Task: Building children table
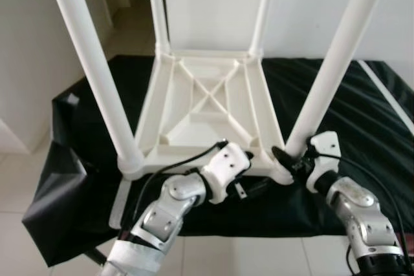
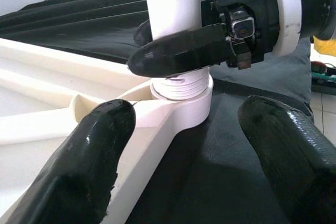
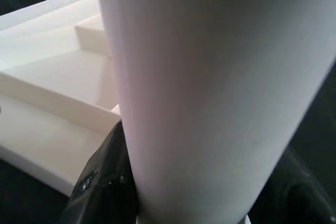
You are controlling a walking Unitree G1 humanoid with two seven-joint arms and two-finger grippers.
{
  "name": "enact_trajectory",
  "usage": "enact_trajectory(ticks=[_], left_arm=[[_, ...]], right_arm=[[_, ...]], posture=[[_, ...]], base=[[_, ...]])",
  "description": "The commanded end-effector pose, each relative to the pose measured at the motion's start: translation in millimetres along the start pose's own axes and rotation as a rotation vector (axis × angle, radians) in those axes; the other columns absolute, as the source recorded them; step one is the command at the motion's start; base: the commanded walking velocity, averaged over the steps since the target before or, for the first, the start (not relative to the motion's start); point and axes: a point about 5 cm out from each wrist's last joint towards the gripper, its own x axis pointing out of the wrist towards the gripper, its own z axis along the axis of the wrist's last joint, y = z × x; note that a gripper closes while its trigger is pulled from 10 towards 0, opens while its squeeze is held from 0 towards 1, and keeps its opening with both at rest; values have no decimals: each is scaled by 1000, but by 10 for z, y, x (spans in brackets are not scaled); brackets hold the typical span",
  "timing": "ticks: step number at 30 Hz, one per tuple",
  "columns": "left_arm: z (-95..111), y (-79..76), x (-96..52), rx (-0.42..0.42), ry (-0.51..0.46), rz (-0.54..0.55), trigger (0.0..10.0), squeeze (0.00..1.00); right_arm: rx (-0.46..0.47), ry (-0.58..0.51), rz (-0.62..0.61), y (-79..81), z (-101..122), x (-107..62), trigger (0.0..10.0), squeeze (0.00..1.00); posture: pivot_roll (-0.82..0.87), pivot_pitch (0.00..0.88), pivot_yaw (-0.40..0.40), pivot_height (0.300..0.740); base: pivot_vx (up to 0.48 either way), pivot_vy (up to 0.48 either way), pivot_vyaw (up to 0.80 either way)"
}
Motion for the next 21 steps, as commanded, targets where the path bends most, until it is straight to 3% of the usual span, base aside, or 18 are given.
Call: enact_trajectory(ticks=[1, 4, 8, 16, 19, 21], left_arm=[[-9, 18, 8, 4, 3, -1, 10000, 0], [-22, 48, 5, 5, 9, 9, 10000, 0], [-24, 62, 2, 6, 10, 14, 10000, 0], [-40, 113, -20, 18, 16, 33, 10000, 0], [-14, 117, -14, 21, -1, 37, 10000, 0], [-13, 117, -13, 17, -1, 40, 10000, 0]], right_arm=[[96, -1, -101, 40, -44, 15, 10000, 0], [169, -40, -183, 68, 1, 32, 10000, 0], [170, -46, -215, 92, 14, 37, 10000, 0], [200, 57, -616, 269, -73, 37, 10000, 0], [302, 84, -772, 346, -143, 16, 10000, 0], [356, 97, -776, 417, -172, 34, 10000, 0]], posture=[[-4, 0, -22, 740], [-5, 0, -23, 740], [-5, 0, -23, 740], [0, 0, -40, 740], [6, 0, -39, 740], [7, 0, -38, 740]], base=[[0, 0, 0], [0, 0, 0], [0, 0, 0], [0, 0, 0], [0, 0, 0], [0, 0, 0]])
